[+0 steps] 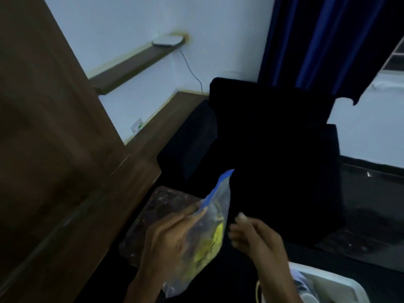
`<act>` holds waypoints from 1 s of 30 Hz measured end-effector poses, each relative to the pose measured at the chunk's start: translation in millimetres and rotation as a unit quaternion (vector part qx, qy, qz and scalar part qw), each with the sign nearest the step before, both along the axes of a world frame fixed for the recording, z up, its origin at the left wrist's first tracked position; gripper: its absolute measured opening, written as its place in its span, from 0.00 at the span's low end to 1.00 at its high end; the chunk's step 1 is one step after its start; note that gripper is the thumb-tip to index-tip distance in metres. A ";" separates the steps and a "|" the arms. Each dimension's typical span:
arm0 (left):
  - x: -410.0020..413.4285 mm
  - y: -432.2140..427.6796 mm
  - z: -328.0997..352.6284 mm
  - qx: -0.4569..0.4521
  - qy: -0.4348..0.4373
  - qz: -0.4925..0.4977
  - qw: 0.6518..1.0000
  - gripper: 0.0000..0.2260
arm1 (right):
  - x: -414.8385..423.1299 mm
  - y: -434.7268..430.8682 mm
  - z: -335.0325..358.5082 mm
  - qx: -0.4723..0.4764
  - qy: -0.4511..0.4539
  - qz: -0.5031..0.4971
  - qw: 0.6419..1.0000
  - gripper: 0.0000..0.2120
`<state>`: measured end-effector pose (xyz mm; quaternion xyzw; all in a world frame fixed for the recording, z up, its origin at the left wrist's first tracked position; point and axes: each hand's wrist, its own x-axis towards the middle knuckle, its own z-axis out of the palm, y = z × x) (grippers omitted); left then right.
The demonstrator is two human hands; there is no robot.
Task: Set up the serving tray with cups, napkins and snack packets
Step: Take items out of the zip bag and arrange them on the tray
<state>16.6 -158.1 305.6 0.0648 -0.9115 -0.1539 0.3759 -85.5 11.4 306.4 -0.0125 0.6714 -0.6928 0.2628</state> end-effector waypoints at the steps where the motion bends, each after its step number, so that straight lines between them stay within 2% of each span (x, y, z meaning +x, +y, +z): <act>1: 4.3 21.1 -1.7 -0.024 -0.002 -0.032 0.999 0.16 | -5.0 6.8 9.8 0.003 0.032 0.038 0.999 0.18; 3: 10.8 69.1 -6.8 -0.073 -0.033 -0.065 0.995 0.14 | -14.5 28.6 19.3 0.022 0.086 0.091 0.992 0.23; 5: 18.7 115.2 -9.3 -0.099 -0.056 -0.071 0.991 0.10 | -24.0 62.3 14.1 0.066 0.100 0.117 0.986 0.21; 7: 23.8 161.3 -7.9 -0.102 -0.070 -0.073 0.990 0.07 | -33.0 99.5 6.7 0.061 0.062 0.107 0.990 0.11; 10: 23.2 227.8 -6.6 -0.093 -0.053 -0.075 0.991 0.11 | -37.0 153.5 1.4 0.026 -0.050 0.090 0.994 0.07; 12: 31.0 266.6 -10.0 -0.043 -0.046 -0.084 0.995 0.12 | -33.9 184.5 2.9 0.013 -0.099 0.092 0.991 0.06; 14: 43.4 301.8 -11.1 0.081 -0.045 -0.080 0.992 0.19 | -27.8 211.2 4.1 0.002 -0.123 0.110 0.986 0.07; 16: 44.1 327.4 -9.1 0.294 -0.014 -0.014 0.955 0.23 | -19.2 231.9 6.4 0.005 -0.106 0.131 0.986 0.07; 18: 27.0 342.0 -4.8 0.474 0.012 0.068 0.878 0.17 | -11.1 244.3 9.3 0.032 -0.043 0.147 0.988 0.06; 20: 8.7 346.1 -6.5 0.624 -0.008 0.080 0.777 0.13 | -6.8 249.3 10.1 0.096 0.067 0.161 0.980 0.05; 21: 2.2 346.8 -9.8 0.664 -0.021 0.071 0.744 0.13 | -4.8 251.1 9.9 0.136 0.126 0.170 0.968 0.04; 22: -3.2 346.8 -12.1 0.674 -0.032 0.062 0.735 0.12 | -2.3 252.4 9.9 0.174 0.178 0.180 0.952 0.03; 25: -12.0 349.2 -16.8 0.659 -0.051 0.083 0.746 0.06 | 5.6 257.1 8.5 0.249 0.271 0.193 0.910 0.03; 28: -14.0 351.7 -20.7 0.674 -0.058 0.119 0.727 0.07 | 12.9 261.7 1.9 0.270 0.276 0.189 0.903 0.03; 30: -12.0 349.4 -22.6 0.679 -0.070 0.134 0.719 0.13 | 17.2 262.7 -3.8 0.278 0.261 0.185 0.906 0.02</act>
